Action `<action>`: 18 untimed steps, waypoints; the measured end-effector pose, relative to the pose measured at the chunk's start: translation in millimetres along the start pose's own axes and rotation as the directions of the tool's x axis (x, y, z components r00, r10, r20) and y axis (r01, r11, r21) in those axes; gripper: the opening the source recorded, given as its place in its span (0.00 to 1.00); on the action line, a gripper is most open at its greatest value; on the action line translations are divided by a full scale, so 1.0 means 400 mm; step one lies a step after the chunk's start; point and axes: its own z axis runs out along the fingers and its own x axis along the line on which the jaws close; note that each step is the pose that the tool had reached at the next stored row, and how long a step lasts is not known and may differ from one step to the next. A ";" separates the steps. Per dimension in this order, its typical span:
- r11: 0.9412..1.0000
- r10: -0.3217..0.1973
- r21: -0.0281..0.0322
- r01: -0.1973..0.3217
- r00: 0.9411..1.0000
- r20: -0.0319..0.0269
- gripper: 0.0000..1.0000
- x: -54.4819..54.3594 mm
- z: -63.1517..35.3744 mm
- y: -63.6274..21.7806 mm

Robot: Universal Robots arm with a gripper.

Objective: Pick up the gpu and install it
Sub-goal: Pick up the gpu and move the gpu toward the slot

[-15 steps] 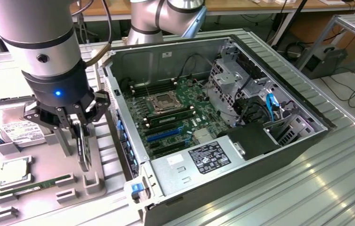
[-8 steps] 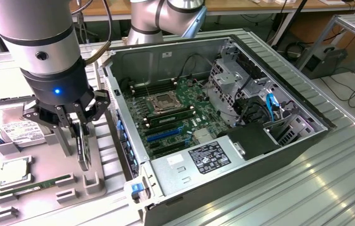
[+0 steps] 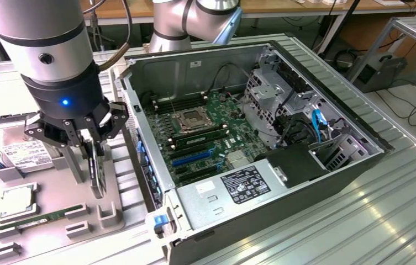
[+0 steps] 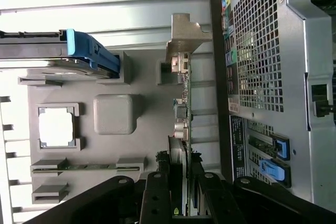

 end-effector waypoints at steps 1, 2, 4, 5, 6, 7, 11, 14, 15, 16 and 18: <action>1.000 0.000 0.000 0.000 1.000 0.000 0.26 0.000 -0.003 0.000; 1.000 0.000 0.000 0.000 1.000 0.000 0.26 0.000 -0.015 0.001; 1.000 0.000 0.000 0.000 1.000 0.000 0.26 -0.001 -0.021 0.001; 1.000 0.000 0.000 0.000 1.000 0.000 0.26 -0.001 -0.022 0.001; 1.000 0.000 0.000 0.000 1.000 0.000 0.26 -0.001 -0.023 0.001; 1.000 0.000 0.000 0.000 1.000 0.000 0.26 -0.001 -0.025 0.001; 1.000 0.000 0.000 0.000 1.000 0.000 0.26 -0.001 -0.030 0.001; 1.000 0.000 0.000 0.000 1.000 0.000 0.26 -0.001 -0.034 0.001; 1.000 0.000 0.000 0.000 1.000 0.000 0.26 -0.001 -0.036 0.001; 1.000 0.000 0.000 0.000 1.000 0.000 0.26 -0.001 -0.037 0.001; 1.000 0.000 0.000 0.000 1.000 0.000 0.26 -0.001 -0.040 0.001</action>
